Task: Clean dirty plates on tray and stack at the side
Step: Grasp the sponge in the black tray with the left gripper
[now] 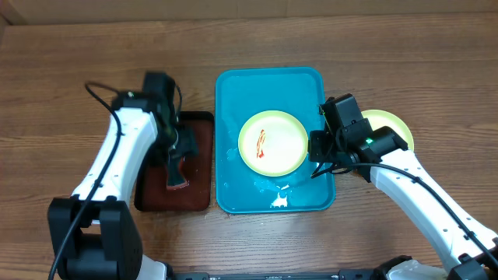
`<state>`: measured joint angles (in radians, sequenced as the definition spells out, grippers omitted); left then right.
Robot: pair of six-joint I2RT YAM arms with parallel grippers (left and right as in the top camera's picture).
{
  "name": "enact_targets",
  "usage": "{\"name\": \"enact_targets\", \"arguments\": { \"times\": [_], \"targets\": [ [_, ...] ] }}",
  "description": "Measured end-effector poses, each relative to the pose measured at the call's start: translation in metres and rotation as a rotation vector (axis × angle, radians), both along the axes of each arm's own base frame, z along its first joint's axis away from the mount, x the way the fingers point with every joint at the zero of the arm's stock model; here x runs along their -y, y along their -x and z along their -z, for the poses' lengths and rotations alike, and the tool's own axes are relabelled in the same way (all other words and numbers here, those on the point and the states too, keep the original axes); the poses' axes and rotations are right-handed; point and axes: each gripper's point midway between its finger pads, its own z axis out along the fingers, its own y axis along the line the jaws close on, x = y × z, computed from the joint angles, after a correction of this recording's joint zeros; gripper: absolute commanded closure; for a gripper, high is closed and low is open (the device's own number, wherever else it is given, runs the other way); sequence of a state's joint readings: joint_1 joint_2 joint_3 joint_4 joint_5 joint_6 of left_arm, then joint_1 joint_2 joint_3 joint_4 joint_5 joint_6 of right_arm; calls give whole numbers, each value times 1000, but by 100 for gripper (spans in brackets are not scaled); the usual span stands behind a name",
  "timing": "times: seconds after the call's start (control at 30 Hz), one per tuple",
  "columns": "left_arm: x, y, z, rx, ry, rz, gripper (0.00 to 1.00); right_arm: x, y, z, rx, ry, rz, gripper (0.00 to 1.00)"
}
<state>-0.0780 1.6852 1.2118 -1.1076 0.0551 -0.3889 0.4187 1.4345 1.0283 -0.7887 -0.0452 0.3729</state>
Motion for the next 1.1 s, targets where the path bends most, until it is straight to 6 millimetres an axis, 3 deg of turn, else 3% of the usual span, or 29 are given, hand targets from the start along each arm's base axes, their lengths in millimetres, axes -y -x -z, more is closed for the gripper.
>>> {"name": "enact_targets", "arguments": {
  "times": [0.23,0.27,0.33,0.5,0.63,0.7,0.77,0.8,1.1],
  "targets": [
    [-5,28,58,-30,-18,-71,62,0,0,0,-1,2,-3,71],
    [-5,29,63,-23,-20,-78,68,0,0,0,-1,2,-3,71],
    [-7,30,70,-11,-29,-96,96,0,1,0,-2,3,-3,71],
    [-11,28,68,3,-41,-109,96,0,1,0,-3,3,-4,71],
    [-1,7,51,43,13,-64,91,0,1,0,-3,3,-3,71],
    [4,-12,34,96,38,-27,79,0,1,0,-4,3,-3,71],
    [7,-25,22,134,50,4,55,0,1,1,-4,4,-3,71],
    [8,-29,19,149,52,26,50,0,1,1,-4,3,-3,71],
    [2,-28,16,141,16,81,41,0,1,0,-3,3,-3,71]
  ]
}}
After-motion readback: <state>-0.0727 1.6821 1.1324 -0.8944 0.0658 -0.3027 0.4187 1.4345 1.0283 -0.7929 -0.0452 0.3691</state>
